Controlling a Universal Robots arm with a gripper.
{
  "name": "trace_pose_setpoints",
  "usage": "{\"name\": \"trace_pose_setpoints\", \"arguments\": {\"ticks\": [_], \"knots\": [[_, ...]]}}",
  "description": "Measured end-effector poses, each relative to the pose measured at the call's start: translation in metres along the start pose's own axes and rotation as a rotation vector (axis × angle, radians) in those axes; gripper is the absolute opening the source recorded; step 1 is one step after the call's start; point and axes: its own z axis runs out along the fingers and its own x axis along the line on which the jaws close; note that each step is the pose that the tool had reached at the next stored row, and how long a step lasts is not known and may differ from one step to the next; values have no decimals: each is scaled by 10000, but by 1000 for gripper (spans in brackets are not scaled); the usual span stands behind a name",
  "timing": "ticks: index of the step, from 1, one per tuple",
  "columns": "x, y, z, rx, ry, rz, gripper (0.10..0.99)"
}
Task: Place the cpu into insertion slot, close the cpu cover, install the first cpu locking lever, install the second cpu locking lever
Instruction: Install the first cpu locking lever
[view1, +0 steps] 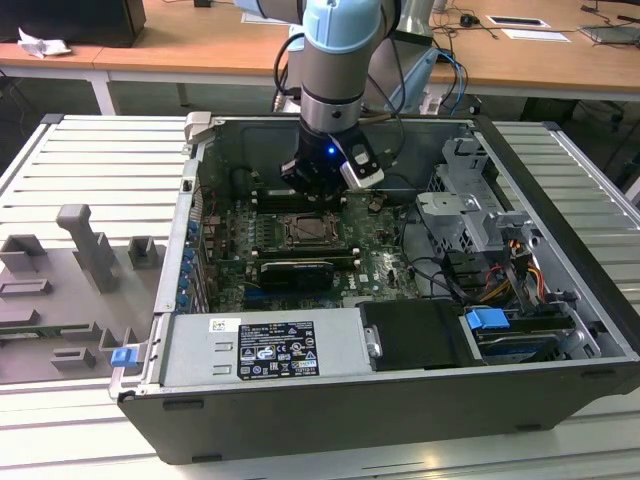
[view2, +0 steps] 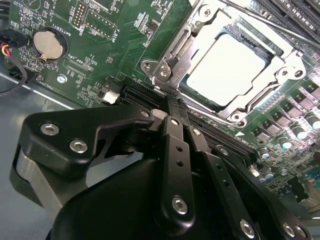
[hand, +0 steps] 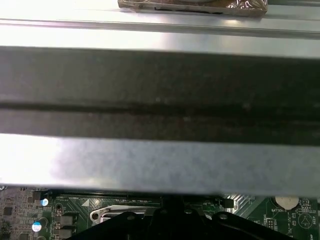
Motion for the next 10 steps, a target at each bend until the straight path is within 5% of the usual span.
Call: {"name": "trace_pose_setpoints", "arguments": {"ticks": [4, 10], "knots": [[0, -3, 21, 173, 5, -1, 106], [0, -3, 21, 169, 6, 0, 106]]}}
